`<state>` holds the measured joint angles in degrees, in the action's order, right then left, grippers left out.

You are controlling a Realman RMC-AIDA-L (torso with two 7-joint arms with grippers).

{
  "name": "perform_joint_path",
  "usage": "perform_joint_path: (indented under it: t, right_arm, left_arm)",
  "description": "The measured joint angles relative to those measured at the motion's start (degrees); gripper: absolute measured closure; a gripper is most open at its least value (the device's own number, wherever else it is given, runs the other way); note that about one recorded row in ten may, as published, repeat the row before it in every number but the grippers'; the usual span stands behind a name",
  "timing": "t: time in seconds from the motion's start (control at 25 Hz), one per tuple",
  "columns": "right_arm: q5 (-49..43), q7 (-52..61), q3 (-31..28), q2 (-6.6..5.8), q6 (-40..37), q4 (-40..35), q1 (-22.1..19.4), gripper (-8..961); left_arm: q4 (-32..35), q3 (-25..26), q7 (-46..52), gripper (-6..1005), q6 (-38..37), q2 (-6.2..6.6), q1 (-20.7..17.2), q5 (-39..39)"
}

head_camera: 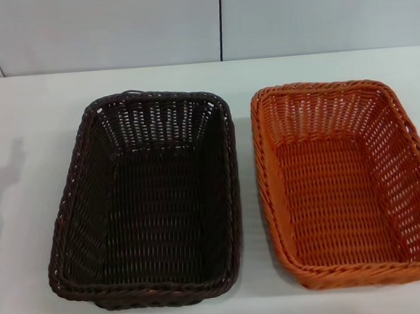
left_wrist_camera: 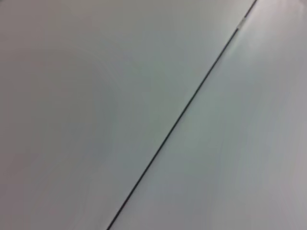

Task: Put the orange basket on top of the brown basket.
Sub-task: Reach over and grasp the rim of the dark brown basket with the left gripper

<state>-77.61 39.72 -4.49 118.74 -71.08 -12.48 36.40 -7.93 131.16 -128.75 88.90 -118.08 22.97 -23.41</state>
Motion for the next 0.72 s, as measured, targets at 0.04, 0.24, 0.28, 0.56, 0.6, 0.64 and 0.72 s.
perform_joint_path:
  t: [0.04, 0.24, 0.28, 0.56, 0.6, 0.64, 0.72]
  right_arm:
    - [0.00, 0.00, 0.00, 0.00, 0.02, 0.00, 0.00, 379]
    - [0.00, 0.00, 0.00, 0.00, 0.05, 0.00, 0.00, 379]
    - [0.00, 0.00, 0.00, 0.00, 0.06, 0.00, 0.00, 379]
    - [0.00, 0.00, 0.00, 0.00, -0.10, 0.42, -0.12, 379]
    - [0.00, 0.00, 0.00, 0.00, -0.10, 0.42, -0.12, 379]
    - [0.00, 0.00, 0.02, 0.00, -0.25, 0.47, -0.12, 379]
    - [0.00, 0.00, 0.15, 0.00, -0.32, 0.50, -0.11, 379]
  left_arm:
    - [-0.30, -0.44, 0.09, 156, -0.06, 0.04, -0.05, -0.01]
    - [-0.33, -0.64, 1.07, 156, -0.43, 0.08, -0.11, -0.04]
    - [-0.33, -0.64, 1.07, 156, -0.43, 0.08, -0.11, -0.04]
    - [-1.70, -2.09, 3.64, 156, -1.67, 0.45, -0.25, -0.14]
    - [-1.70, -2.09, 3.64, 156, -1.67, 0.45, -0.25, -0.14]
    - [-3.15, -3.25, 4.49, 156, -3.29, 0.59, -0.29, -0.29]
    - [-8.52, -6.76, 8.32, 156, -10.33, 1.17, -0.31, -1.50]
